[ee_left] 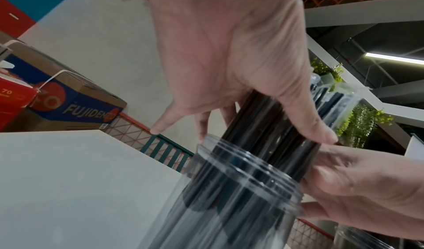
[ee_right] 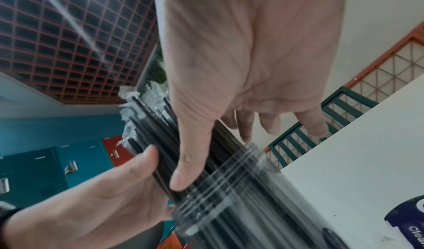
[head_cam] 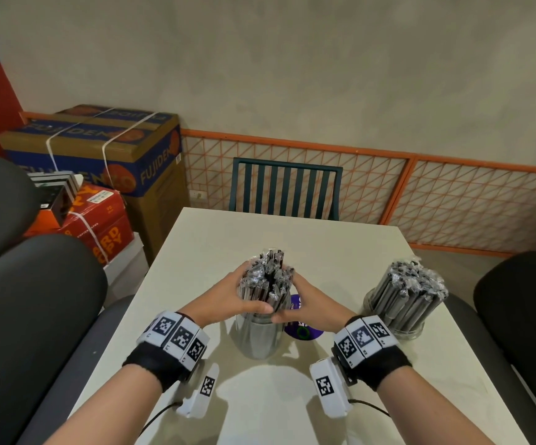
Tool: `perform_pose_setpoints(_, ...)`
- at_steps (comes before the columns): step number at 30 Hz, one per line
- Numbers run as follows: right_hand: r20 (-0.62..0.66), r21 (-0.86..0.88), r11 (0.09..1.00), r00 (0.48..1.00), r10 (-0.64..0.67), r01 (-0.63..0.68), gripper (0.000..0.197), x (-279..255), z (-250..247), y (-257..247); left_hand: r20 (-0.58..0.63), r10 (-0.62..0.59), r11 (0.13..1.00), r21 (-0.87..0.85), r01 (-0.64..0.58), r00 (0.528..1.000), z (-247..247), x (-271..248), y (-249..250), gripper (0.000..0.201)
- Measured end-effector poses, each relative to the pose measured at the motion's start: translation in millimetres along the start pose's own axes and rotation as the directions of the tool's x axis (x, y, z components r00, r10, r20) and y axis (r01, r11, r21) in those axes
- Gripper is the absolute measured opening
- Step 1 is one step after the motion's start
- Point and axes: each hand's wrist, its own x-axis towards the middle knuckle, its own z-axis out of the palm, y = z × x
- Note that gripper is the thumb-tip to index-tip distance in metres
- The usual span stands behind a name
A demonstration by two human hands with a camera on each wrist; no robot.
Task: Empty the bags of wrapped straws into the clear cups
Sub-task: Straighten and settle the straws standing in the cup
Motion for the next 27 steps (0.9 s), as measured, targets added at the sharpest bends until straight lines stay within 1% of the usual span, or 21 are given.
perform_pose_setpoints(3,-0.073,0.012,1.0,0.997,-0.014,0.015,0.082,1,13,-7,-0.033,0.015,0.999,-0.043,-0.016,0.999,5,3,0,0.072)
perform_pose_setpoints(6,-0.232,0.01,0.999,0.972,-0.03,0.034,0.056,2,20,-15,-0.154,0.048,0.998,-0.02,-0.051,0.987,7,4,8,0.054)
perform_pose_setpoints(7,-0.278,0.003,0.999,0.96,-0.039,0.041,0.051,2,19,-18,-0.18,0.06,0.998,-0.004,-0.062,0.982,5,5,12,0.05)
perform_pose_setpoints(9,-0.319,-0.014,0.998,0.946,-0.065,0.064,0.048,2,14,-22,-0.175,0.077,0.997,0.012,-0.076,0.982,-3,5,14,0.045)
perform_pose_setpoints(11,-0.282,-0.056,0.997,0.957,-0.073,0.059,0.049,2,9,-22,-0.123,0.071,0.997,0.034,-0.068,0.99,-10,6,15,0.051)
perform_pose_setpoints(14,-0.151,-0.155,0.988,0.988,-0.04,0.016,0.055,2,8,-18,0.007,0.012,0.997,0.079,-0.012,1.0,-11,5,15,0.053)
perform_pose_setpoints(16,-0.114,-0.17,0.985,0.993,-0.026,0.006,0.06,1,9,-18,0.063,-0.012,0.994,0.112,0.005,0.998,-6,5,13,0.061)
perform_pose_setpoints(17,-0.123,-0.174,0.985,0.992,-0.032,0.01,0.06,1,9,-20,0.055,-0.01,0.993,0.12,0.003,0.998,-3,5,11,0.065)
perform_pose_setpoints(19,-0.173,-0.184,0.983,0.984,-0.051,0.019,0.05,2,10,-22,-0.013,0.006,0.993,0.117,-0.004,1.0,1,6,7,0.064)
perform_pose_setpoints(22,-0.237,-0.176,0.984,0.97,-0.061,0.019,0.034,0,6,-28,-0.109,0.049,0.993,0.113,-0.036,0.993,-1,6,9,0.047)
perform_pose_setpoints(24,-0.234,-0.186,0.982,0.97,-0.065,0.021,0.033,-1,-1,-35,-0.105,0.066,0.994,0.093,-0.056,0.992,-7,6,11,0.041)
perform_pose_setpoints(27,-0.138,-0.279,0.96,0.99,-0.041,0.001,0.034,1,-12,-42,-0.029,0.022,0.996,0.087,-0.02,0.999,-16,5,15,0.033)
